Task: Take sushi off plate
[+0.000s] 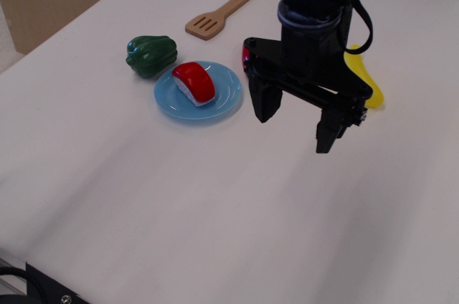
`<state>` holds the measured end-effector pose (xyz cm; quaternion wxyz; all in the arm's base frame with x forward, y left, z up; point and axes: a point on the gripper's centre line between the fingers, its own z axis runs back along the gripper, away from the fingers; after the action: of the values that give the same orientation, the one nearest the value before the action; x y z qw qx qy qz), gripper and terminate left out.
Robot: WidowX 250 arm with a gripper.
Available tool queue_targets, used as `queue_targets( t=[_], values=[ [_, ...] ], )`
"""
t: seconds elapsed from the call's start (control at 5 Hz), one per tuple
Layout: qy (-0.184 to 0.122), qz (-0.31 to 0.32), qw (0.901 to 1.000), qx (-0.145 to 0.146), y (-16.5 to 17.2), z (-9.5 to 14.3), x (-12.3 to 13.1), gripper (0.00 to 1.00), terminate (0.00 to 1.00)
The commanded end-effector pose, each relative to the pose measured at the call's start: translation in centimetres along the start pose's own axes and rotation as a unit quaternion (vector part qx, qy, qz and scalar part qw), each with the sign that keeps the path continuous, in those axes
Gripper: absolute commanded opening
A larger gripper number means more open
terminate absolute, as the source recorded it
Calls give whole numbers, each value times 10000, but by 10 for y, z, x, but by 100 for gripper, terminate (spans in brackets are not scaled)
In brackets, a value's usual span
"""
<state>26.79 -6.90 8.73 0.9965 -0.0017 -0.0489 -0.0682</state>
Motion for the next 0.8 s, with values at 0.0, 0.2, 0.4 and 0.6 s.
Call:
queue_targets(
  t=[0.0, 0.2, 0.4, 0.6],
  values=[
    [0, 0, 10000, 0, 0, 0, 0, 100, 0],
    [-263, 1225, 9916, 323, 22, 3, 6, 100, 0],
    [-440, 2410, 9683, 483, 44, 1, 4, 100, 0],
    [-680, 3307, 9389, 667, 69, 5, 14, 100, 0]
  ],
)
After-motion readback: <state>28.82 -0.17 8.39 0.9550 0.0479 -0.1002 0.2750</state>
